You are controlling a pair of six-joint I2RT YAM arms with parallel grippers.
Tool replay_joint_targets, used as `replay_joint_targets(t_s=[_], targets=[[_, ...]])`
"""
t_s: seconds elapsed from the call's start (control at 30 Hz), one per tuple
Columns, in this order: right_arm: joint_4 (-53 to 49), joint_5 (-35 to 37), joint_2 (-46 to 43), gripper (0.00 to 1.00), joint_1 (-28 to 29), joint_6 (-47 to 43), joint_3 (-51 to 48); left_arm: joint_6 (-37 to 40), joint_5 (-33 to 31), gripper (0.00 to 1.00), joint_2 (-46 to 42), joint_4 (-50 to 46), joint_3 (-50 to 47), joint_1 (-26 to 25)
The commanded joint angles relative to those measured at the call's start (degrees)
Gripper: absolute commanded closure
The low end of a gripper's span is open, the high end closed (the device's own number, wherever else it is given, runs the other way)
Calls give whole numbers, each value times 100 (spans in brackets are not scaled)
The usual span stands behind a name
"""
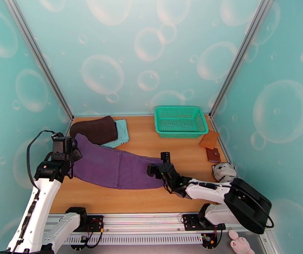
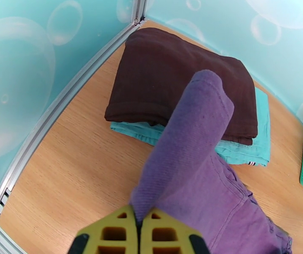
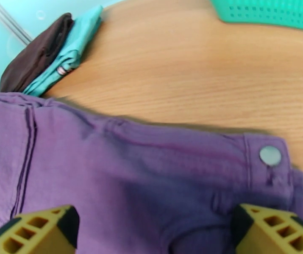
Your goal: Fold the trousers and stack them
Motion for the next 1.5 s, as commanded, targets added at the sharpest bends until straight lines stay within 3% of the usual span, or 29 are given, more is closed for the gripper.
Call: replay_joint_targets(t_s=[0.0, 0.1, 0.23, 0.37, 0.5, 0.6, 0.87, 1.0, 1.2, 1.33, 1.47], targets=[[-769, 15, -523, 1, -471, -649, 476, 202, -32, 100, -113, 141, 63, 92], [-1161, -382, -446, 1, -1144, -1274, 965, 247, 76, 100, -122, 214, -8, 92], [-920, -1672, 50, 1, -1990, -1770, 1184, 326, 206, 100, -129, 308, -138, 92], [324, -2593, 627, 1, -2363, -1810, 829, 305, 306, 100, -170, 388, -154, 92], [741, -3273, 1112, 12, -2468, -1485, 832, 305, 400, 100, -154, 380, -133, 92], [1018, -3311, 1012, 12, -2449, -1389, 635, 278, 736, 100, -116, 331, 75, 92], [962, -3280, 331, 10, -2549, -1251, 251, -653, 3137, 100, -289, 1219, 143, -51], [825, -3218, 190, 8, -2654, -1188, 207, -1328, 3541, 100, -473, 2016, -235, -609], [994, -3405, 116, 8, -2857, -874, 59, -2242, 2457, 100, -504, 2928, -621, -2267], [1118, -3459, 169, 8, -2921, -851, -7, -2810, 1220, 100, -46, 2993, -465, -3428], [1278, -3565, 201, 7, -2951, -792, -58, -3412, 26, 100, 433, 2945, -310, -4261]])
